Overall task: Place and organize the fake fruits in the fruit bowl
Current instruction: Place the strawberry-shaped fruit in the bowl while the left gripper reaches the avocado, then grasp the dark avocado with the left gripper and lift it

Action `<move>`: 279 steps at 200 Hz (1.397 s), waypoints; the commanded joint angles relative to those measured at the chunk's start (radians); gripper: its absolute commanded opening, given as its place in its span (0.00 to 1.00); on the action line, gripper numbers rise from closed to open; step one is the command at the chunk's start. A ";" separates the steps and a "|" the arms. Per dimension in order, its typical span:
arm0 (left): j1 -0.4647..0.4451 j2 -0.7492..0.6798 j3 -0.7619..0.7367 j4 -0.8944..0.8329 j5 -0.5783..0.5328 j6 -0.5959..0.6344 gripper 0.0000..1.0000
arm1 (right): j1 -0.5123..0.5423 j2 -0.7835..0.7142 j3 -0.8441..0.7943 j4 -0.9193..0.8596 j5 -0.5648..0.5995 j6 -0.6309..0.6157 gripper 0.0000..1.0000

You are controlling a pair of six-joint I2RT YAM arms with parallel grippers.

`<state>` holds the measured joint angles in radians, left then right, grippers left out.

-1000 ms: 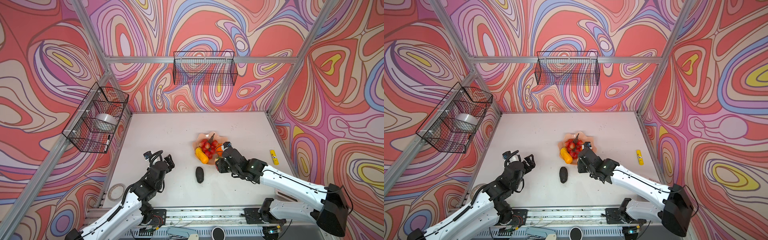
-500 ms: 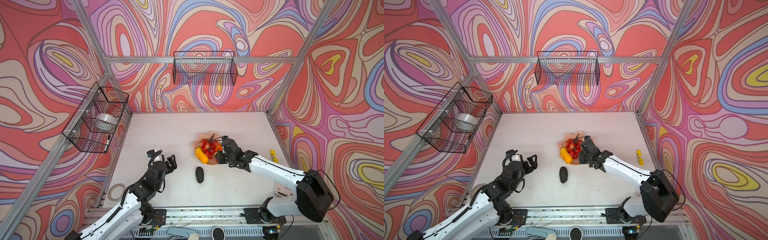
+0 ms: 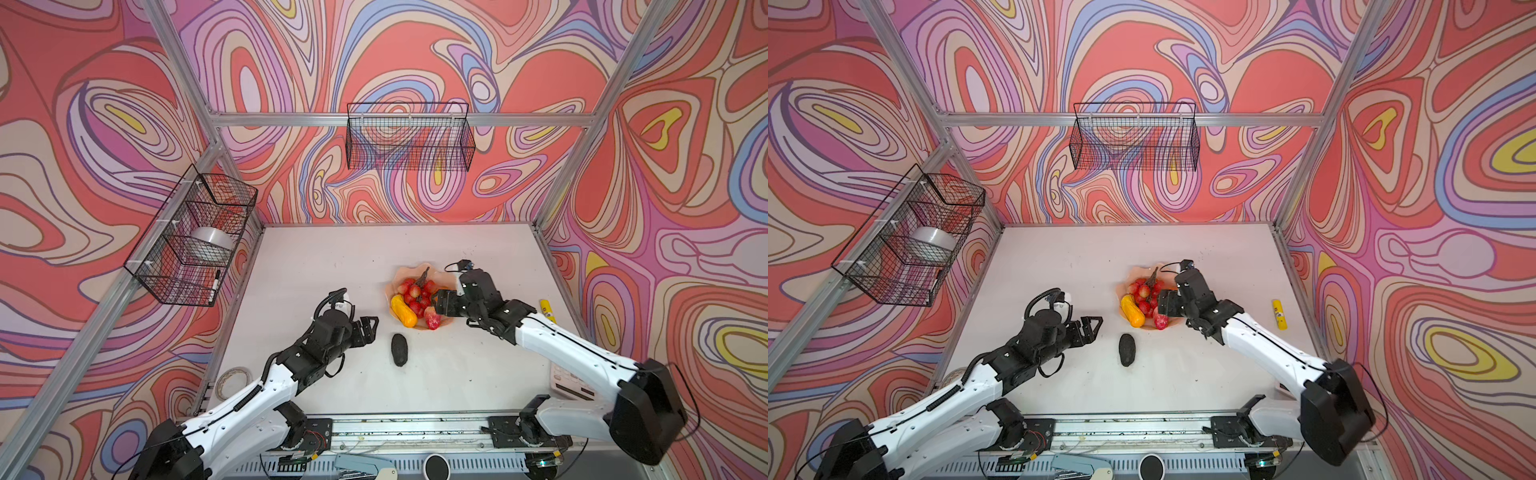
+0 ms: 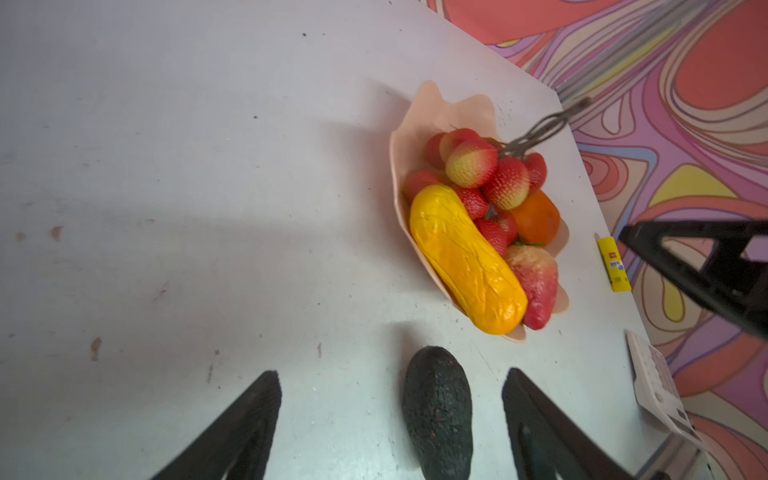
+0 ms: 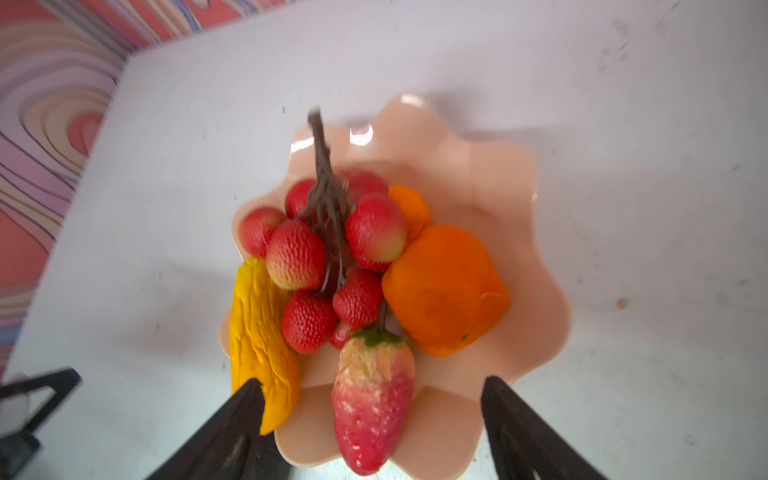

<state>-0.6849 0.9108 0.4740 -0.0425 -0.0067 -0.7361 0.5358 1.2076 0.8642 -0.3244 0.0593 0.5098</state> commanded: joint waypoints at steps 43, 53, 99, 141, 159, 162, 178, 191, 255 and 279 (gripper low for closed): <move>-0.131 0.123 0.015 -0.084 0.112 0.011 0.83 | -0.115 -0.116 -0.029 0.029 -0.031 0.025 0.93; -0.145 0.153 0.030 -0.097 0.105 0.019 0.83 | -0.116 -0.114 -0.033 0.035 -0.037 0.031 0.93; -0.170 0.318 0.103 -0.026 0.147 0.027 0.83 | -0.117 -0.103 -0.045 0.049 -0.066 0.050 0.93; -0.183 0.482 0.175 -0.012 0.164 0.032 0.80 | -0.119 -0.115 -0.047 0.053 -0.070 0.048 0.93; -0.183 0.534 0.192 -0.020 0.170 0.030 0.73 | -0.121 -0.117 -0.042 0.050 -0.069 0.044 0.93; -0.183 0.540 0.194 -0.023 0.170 0.028 0.72 | -0.121 -0.117 -0.041 0.050 -0.070 0.044 0.93; -0.183 0.568 0.197 -0.032 0.156 0.019 0.66 | -0.121 -0.119 -0.039 0.049 -0.065 0.041 0.93; -0.183 0.584 0.194 -0.027 0.150 0.017 0.60 | -0.121 -0.120 -0.040 0.054 -0.064 0.040 0.93; -0.183 0.513 0.156 -0.068 0.091 0.011 0.30 | -0.120 -0.122 -0.061 0.072 -0.062 0.052 0.93; -0.182 0.414 0.129 -0.099 0.061 0.014 0.29 | -0.120 -0.118 -0.071 0.082 -0.064 0.058 0.93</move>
<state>-0.8650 1.4162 0.6243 -0.0856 0.1051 -0.7143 0.4198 1.1011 0.8146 -0.2718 -0.0017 0.5575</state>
